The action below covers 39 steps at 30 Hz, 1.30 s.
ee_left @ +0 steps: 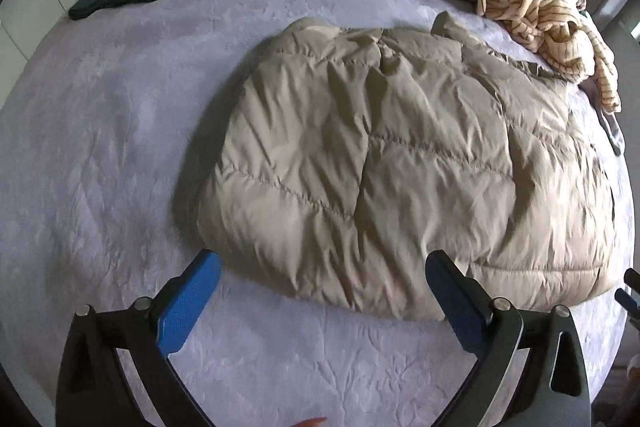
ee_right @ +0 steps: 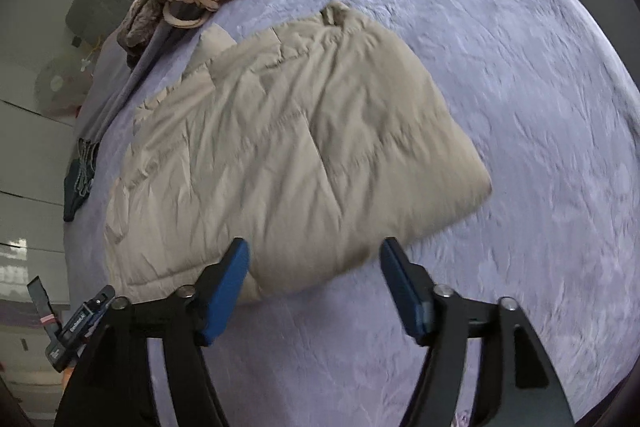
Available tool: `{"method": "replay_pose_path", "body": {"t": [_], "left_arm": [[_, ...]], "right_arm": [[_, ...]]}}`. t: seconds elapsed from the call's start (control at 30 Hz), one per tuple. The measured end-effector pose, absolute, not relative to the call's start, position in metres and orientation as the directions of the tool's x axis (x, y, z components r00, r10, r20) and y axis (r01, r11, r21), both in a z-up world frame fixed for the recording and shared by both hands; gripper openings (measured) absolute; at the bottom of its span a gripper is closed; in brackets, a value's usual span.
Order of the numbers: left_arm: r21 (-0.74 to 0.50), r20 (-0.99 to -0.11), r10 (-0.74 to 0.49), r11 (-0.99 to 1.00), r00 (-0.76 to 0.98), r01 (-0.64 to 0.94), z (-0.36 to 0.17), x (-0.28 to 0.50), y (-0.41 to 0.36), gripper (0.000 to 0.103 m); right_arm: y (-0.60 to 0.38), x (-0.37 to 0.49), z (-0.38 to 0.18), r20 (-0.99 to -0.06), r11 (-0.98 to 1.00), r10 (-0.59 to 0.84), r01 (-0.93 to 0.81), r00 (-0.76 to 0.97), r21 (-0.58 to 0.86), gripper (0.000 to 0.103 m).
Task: Fold large clothes
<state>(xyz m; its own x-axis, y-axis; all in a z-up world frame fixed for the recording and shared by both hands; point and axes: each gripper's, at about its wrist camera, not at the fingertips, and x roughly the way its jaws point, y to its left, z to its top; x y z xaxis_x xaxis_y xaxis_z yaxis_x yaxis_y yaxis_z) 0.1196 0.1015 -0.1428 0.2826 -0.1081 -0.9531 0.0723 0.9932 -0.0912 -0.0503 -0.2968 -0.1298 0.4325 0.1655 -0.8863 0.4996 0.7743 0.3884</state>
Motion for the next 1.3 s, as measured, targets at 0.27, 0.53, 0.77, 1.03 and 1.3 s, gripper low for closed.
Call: {"method": "replay_pose_path", "body": {"t": [0.27,0.53,0.77,1.03,1.3], "left_arm": [[-0.088,-0.961,-0.103,0.994,0.257,0.068,-0.15,0.111,0.104,0.102],[-0.11,-0.966,-0.118,0.993,0.232,0.047,-0.159,0.111,0.108,0.102],[-0.178,-0.965,-0.17,0.984,0.197,-0.021,-0.175,0.114,0.127,0.102],[-0.486,-0.871,-0.46,0.859,0.174,-0.159,-0.202,0.11,0.16,0.102],[-0.63,-0.776,-0.596,0.734,0.206,-0.252,-0.235,0.116,0.169,0.102]], "right_arm": [[-0.294,-0.062,-0.152,-0.881,0.721,0.209,0.541,0.424,0.432,0.082],[-0.291,-0.056,-0.166,-0.851,0.67,0.269,0.548,0.45,0.501,0.103],[-0.292,-0.051,-0.18,-0.829,0.614,0.319,0.566,0.46,0.55,0.103],[-0.3,-0.049,-0.2,-0.741,0.485,0.446,0.56,0.502,0.672,0.103],[-0.303,-0.037,-0.224,-0.643,0.342,0.512,0.552,0.569,0.761,0.103]]}}
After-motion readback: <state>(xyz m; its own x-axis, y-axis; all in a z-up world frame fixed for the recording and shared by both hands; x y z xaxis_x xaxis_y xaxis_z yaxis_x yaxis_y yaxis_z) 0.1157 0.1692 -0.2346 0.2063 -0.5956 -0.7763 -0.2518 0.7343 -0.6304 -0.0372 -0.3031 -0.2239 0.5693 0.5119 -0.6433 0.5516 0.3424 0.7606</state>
